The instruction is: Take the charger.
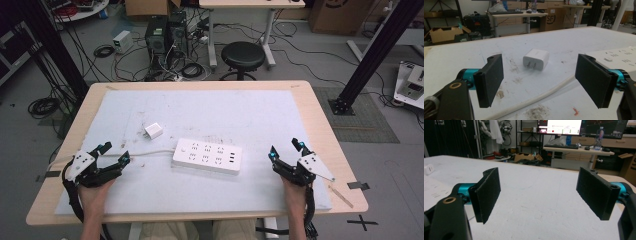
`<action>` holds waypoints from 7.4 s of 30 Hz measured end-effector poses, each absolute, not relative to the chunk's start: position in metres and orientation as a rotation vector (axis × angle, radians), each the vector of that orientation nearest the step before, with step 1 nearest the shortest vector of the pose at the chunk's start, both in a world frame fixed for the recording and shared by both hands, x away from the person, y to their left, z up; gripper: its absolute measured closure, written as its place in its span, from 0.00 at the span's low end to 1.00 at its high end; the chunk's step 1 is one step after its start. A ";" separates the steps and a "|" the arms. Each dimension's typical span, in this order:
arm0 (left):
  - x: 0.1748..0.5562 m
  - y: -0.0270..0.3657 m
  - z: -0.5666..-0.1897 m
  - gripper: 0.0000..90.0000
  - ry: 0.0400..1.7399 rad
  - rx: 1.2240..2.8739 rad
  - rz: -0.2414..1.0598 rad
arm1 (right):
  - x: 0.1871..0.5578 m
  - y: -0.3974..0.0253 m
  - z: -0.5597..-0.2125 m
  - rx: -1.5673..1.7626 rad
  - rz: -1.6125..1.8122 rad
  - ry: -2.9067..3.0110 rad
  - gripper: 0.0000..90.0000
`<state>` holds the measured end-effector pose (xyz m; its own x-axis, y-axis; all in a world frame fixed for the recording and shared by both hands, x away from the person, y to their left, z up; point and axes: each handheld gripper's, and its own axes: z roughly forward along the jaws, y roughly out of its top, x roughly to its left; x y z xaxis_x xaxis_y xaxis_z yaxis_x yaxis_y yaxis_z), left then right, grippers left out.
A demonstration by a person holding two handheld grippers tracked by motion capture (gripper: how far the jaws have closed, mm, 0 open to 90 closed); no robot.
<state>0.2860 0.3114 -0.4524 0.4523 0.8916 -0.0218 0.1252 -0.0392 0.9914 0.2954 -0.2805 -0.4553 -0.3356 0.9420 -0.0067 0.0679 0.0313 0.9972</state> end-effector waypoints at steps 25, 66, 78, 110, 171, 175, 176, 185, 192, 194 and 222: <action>0.286 0.309 -0.452 0.25 0.935 1.517 0.814 | 0.296 -0.279 -0.455 1.052 1.388 1.532 0.22; 0.338 0.286 -0.384 0.20 0.849 1.756 0.652 | 0.297 -0.275 -0.455 1.046 1.348 1.547 0.22; 0.395 0.273 -0.382 0.20 0.903 1.959 0.571 | 0.297 -0.275 -0.454 1.050 1.347 1.551 0.22; 0.449 0.248 -0.435 0.27 0.975 2.180 0.429 | 0.297 -0.274 -0.454 1.050 1.344 1.552 0.22; 0.419 0.240 -0.400 0.47 0.817 2.149 0.528 | 0.298 -0.275 -0.454 1.047 1.340 1.550 0.22; 0.406 0.238 -0.390 0.47 0.787 2.103 0.550 | 0.298 -0.275 -0.454 1.066 1.348 1.550 0.22; 0.403 0.238 -0.389 0.47 0.785 2.091 0.549 | 0.298 -0.275 -0.454 1.071 1.348 1.550 0.22; 0.364 0.220 -0.372 0.47 0.650 2.042 0.634 | 0.302 -0.278 -0.452 1.086 1.384 1.600 0.22; 0.338 0.200 -0.361 0.47 0.542 1.993 0.722 | 0.301 -0.276 -0.442 1.052 1.466 1.638 0.22; 0.333 0.195 -0.360 0.47 0.517 1.980 0.737 | 0.300 -0.274 -0.437 1.035 1.496 1.644 0.22; 0.267 0.141 -0.348 0.47 0.143 1.920 1.071 | 0.302 -0.257 -0.412 0.958 1.579 1.738 0.22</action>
